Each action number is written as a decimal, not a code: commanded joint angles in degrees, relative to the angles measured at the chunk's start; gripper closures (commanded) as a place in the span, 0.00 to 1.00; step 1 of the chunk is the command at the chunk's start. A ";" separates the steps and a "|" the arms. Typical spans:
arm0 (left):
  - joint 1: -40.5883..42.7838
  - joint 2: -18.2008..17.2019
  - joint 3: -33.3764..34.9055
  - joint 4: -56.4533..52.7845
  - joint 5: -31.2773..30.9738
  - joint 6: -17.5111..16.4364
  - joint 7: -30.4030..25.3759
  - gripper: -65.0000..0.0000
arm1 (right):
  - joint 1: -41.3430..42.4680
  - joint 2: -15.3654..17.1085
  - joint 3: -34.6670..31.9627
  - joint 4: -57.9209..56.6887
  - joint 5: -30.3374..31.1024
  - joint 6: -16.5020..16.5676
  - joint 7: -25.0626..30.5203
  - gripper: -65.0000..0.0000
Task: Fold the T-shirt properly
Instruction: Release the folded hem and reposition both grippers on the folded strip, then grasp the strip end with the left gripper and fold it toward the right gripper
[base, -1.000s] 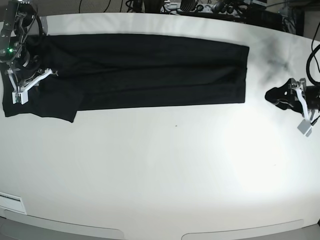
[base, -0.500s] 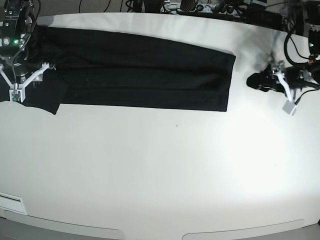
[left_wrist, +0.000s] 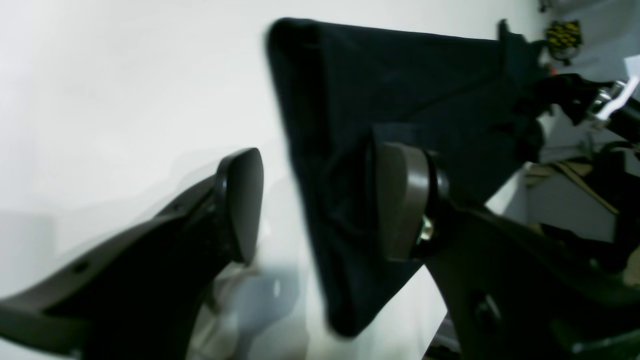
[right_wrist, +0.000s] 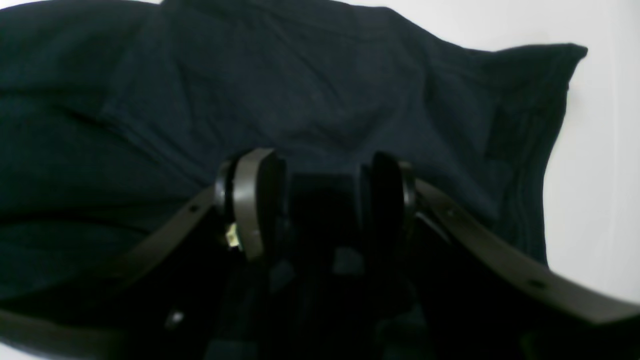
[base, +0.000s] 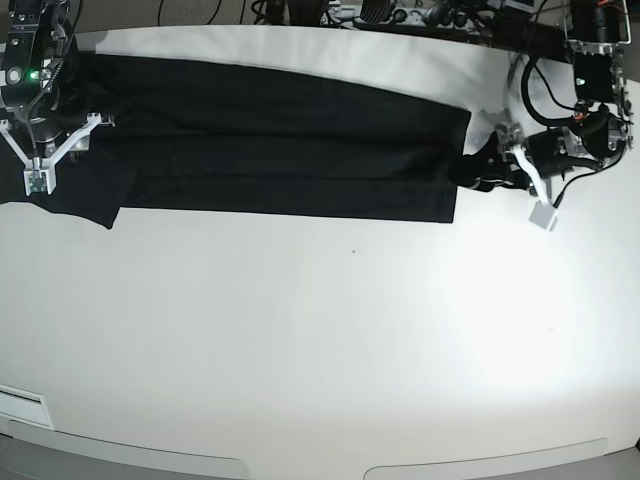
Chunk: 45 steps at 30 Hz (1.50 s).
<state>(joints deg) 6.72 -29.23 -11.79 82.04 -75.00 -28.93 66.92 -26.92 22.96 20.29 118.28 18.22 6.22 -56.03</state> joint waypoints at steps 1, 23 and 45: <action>0.42 0.22 1.20 0.20 3.32 0.72 2.45 0.42 | 0.26 0.87 0.37 0.90 -0.26 -0.20 1.03 0.50; -6.12 -1.27 7.48 0.39 20.65 9.29 -3.74 1.00 | 0.26 1.68 0.37 9.84 0.13 7.58 5.81 0.86; -6.12 -7.04 -5.18 0.44 -4.87 -1.25 3.63 1.00 | 2.95 1.38 0.35 -15.04 9.99 18.97 13.97 1.00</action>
<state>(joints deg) 1.39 -35.22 -16.51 81.65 -78.72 -29.67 71.13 -24.25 23.64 20.34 102.67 28.05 24.99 -41.87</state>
